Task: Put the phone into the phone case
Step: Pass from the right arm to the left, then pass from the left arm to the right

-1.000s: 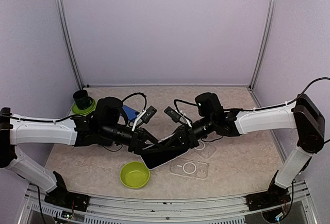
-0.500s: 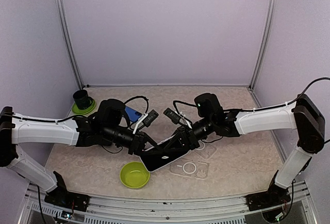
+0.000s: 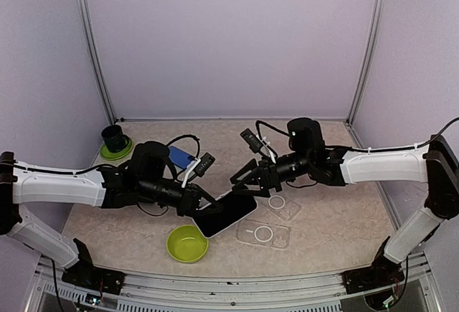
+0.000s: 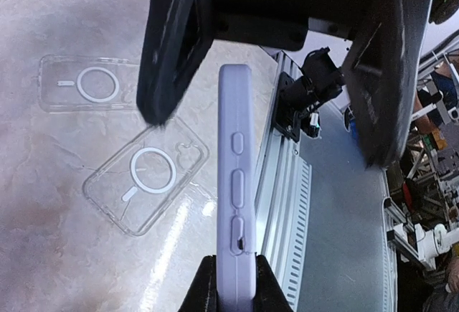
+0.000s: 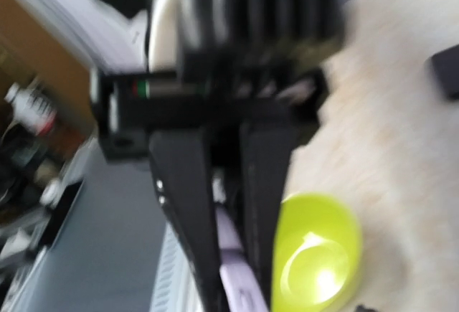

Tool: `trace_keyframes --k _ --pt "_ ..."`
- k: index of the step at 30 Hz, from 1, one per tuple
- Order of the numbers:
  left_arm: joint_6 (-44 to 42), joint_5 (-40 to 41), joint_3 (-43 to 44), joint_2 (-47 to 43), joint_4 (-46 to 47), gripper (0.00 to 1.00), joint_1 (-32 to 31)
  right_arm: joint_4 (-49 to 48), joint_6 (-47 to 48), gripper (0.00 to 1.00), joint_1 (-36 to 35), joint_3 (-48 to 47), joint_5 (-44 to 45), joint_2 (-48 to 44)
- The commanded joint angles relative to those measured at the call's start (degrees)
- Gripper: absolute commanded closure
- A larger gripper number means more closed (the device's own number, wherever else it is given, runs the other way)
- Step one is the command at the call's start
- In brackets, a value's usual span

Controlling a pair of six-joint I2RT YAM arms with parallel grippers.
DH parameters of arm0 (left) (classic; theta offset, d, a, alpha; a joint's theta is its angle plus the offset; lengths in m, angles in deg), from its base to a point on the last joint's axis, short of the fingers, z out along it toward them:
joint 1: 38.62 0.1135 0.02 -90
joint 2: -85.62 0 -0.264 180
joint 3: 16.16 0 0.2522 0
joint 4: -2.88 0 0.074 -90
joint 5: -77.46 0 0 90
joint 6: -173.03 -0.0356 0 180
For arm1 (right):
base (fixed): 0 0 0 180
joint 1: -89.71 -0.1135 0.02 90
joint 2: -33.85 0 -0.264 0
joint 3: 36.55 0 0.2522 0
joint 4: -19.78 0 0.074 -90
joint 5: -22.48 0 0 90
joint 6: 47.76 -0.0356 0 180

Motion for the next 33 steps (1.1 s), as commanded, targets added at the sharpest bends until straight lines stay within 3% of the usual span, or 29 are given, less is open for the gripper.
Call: trace_keyframes --k 1,7,11,18,28,33 --pt "4.8 3.7 -3.0 -4.9 10.9 1.00 1.8 -6.8 -5.2 0.17 3.3 3.2 7.2 -5.7" --pt "10.6 7.1 -8.6 -9.6 20.0 1.00 4.8 -9.3 -8.3 0.07 6.0 7.2 13.3 -9.3" --pt "13.8 11.1 -11.2 -12.7 25.4 1.00 5.0 -12.4 -10.8 0.07 6.1 8.0 11.3 -7.9" --pt "21.8 20.2 -20.0 -15.5 45.0 1.00 3.9 -23.8 -18.2 0.09 4.5 10.1 9.0 -3.6" --pt "23.6 32.4 -26.6 -14.8 60.6 1.00 -0.4 -34.8 -23.3 0.11 -2.0 8.2 10.1 1.4" --pt "23.0 33.4 -27.0 -14.3 62.7 1.00 -1.5 -36.3 -24.7 0.13 -5.3 5.1 10.7 5.2"
